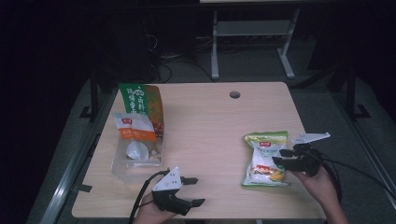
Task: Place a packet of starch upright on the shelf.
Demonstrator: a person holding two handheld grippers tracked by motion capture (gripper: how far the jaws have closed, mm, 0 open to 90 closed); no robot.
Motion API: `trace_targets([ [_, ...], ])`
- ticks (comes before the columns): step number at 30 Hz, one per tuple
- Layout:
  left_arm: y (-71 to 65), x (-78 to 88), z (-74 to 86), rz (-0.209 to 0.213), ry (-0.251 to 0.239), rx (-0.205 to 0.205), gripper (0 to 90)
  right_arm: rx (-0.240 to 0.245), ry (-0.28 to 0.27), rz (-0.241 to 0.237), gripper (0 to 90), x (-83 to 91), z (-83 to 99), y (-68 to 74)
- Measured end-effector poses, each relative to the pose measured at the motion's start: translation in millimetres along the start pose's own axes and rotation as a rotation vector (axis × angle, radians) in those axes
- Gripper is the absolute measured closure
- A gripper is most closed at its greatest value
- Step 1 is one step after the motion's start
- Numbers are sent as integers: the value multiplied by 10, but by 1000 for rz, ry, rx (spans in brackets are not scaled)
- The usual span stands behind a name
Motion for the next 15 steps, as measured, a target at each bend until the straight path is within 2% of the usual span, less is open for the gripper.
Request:
trace_targets([
  [2,0,-1,1,1,1,0,311,-21,13,11,483,-11,55,-123],
  [5,3,-3,2,1,0,2,311,-49,18,22,432,-34,102,-209],
  [13,-9,-16,7,4,5,0,311,-144,17,-11,343,-114,131,-305],
  [15,-5,-15,5,4,4,2,311,-181,19,-44,346,-136,141,-306],
])
Point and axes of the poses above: each handheld gripper's, and its own axes: x roughly backward along the jaws, z roughly out of its underside, y roughly to its left, the point moved 9 cm from there along -x, roughly forward along the jaws, and after that the axes turned 3 degrees about -x, right-handed, at the moved point
